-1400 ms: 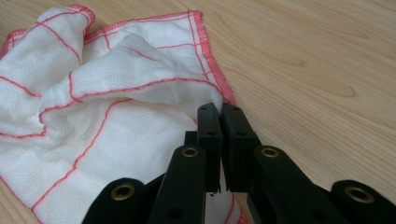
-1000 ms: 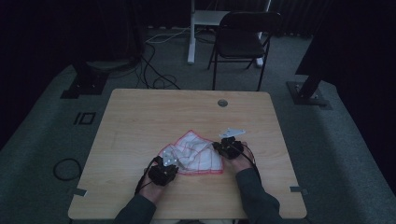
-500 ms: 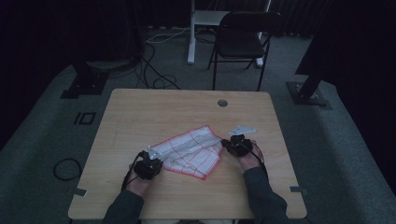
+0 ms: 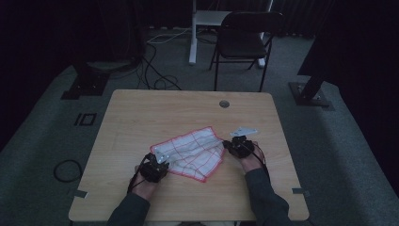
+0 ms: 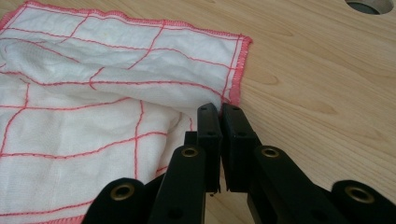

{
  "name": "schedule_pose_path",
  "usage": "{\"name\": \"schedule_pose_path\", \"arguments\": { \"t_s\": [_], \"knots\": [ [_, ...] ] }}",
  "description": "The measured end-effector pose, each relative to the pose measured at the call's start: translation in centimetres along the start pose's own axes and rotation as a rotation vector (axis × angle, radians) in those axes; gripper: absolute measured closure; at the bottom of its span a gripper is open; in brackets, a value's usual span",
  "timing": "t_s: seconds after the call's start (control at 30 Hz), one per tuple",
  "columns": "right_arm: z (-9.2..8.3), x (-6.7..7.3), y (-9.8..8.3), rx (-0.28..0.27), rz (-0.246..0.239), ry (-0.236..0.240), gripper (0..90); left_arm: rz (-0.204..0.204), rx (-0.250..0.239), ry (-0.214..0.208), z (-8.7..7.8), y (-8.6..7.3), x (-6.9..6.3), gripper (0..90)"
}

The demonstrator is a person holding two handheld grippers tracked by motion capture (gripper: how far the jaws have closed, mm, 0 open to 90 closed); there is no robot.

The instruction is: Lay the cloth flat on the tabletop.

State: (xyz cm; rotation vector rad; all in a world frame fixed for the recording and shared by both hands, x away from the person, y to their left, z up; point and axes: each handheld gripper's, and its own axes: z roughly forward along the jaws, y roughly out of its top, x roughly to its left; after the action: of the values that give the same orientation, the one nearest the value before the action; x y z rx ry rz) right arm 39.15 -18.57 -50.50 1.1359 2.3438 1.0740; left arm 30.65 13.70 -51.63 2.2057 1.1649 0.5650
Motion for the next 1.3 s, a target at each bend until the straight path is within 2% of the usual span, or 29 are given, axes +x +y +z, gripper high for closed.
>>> {"name": "schedule_pose_path", "arguments": {
  "t_s": [0.03,0.07,0.1,0.17,0.27,0.37,0.53,0.63,0.7,0.77,0.93,1.07,1.3],
  "knots": [
    [0.0,0.0,0.0,-0.001,0.0,0.0,87.5,-0.002,-0.013,-0.023,-0.1,0.1,-0.2,79.0],
    [0.0,0.0,0.0,-0.001,0.0,0.0,87.5,-0.002,-0.013,-0.023,-0.1,0.1,-0.2,78.7],
    [0.0,0.0,0.0,-0.002,0.001,0.0,87.5,0.011,-0.046,-0.083,-0.3,0.4,-0.9,78.7],
    [0.1,0.1,0.1,-0.003,0.001,0.0,87.4,0.023,-0.061,-0.123,-0.1,0.6,-2.0,78.2],
    [0.2,0.4,0.0,-0.002,0.0,-0.002,87.5,0.077,-0.071,-0.188,0.5,0.7,-3.8,78.2],
    [0.3,0.5,-0.1,-0.002,0.001,-0.002,87.5,0.097,-0.064,-0.218,1.3,0.9,-5.1,78.0],
    [0.3,0.4,-0.1,-0.004,0.004,-0.001,87.5,0.075,-0.073,-0.248,2.1,1.2,-5.6,77.5],
    [0.3,0.4,-0.1,-0.004,0.005,-0.001,87.5,0.089,-0.063,-0.249,2.5,1.1,-5.8,77.6],
    [0.2,0.4,-0.1,-0.004,0.004,-0.002,87.5,0.085,-0.053,-0.245,2.8,1.0,-5.8,77.8],
    [0.2,0.4,-0.1,-0.003,0.003,-0.004,87.5,0.072,-0.053,-0.253,2.8,0.8,-5.5,78.5],
    [0.1,0.3,-0.1,-0.003,0.004,-0.004,87.5,0.083,-0.034,-0.241,2.5,0.7,-4.8,79.9],
    [-0.1,0.0,-0.1,-0.005,0.005,-0.008,87.5,0.062,-0.032,-0.216,2.0,-0.1,-3.6,81.1],
    [-0.5,-0.5,-0.2,0.003,-0.004,-0.028,87.4,0.014,-0.018,-0.168,1.1,-1.3,-0.6,82.5]
  ]
}}
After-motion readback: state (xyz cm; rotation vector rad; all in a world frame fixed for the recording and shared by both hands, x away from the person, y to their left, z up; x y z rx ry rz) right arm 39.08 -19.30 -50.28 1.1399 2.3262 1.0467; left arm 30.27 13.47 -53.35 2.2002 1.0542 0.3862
